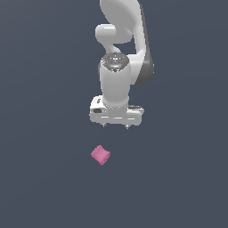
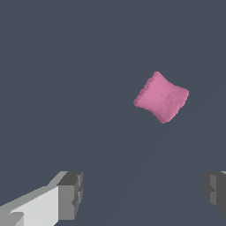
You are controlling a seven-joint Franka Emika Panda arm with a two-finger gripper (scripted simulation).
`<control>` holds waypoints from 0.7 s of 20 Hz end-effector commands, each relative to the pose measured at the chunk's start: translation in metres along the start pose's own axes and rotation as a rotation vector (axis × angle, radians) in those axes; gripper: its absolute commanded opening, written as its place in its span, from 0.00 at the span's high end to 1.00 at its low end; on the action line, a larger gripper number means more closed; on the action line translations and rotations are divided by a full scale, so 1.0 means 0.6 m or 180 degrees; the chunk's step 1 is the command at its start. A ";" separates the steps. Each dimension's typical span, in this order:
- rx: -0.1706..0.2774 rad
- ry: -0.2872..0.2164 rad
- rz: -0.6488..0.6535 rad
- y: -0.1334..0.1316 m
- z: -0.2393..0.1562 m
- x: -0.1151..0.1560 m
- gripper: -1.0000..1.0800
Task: Pick up the object and move it to a goal position.
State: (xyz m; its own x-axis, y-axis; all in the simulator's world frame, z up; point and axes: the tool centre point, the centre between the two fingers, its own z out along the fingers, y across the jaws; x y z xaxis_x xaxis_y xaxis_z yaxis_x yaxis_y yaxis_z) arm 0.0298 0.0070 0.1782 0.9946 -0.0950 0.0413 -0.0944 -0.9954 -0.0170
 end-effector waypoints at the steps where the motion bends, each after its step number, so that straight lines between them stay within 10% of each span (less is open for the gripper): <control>1: -0.0001 -0.0015 0.0182 0.010 0.013 0.015 0.04; 14: -0.0052 -0.0092 0.1404 0.081 0.109 0.102 0.04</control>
State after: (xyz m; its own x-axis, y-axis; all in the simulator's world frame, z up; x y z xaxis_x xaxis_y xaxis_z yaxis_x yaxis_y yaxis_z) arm 0.0839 -0.0417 0.1206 0.8792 -0.4763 0.0072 -0.4762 -0.8792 -0.0128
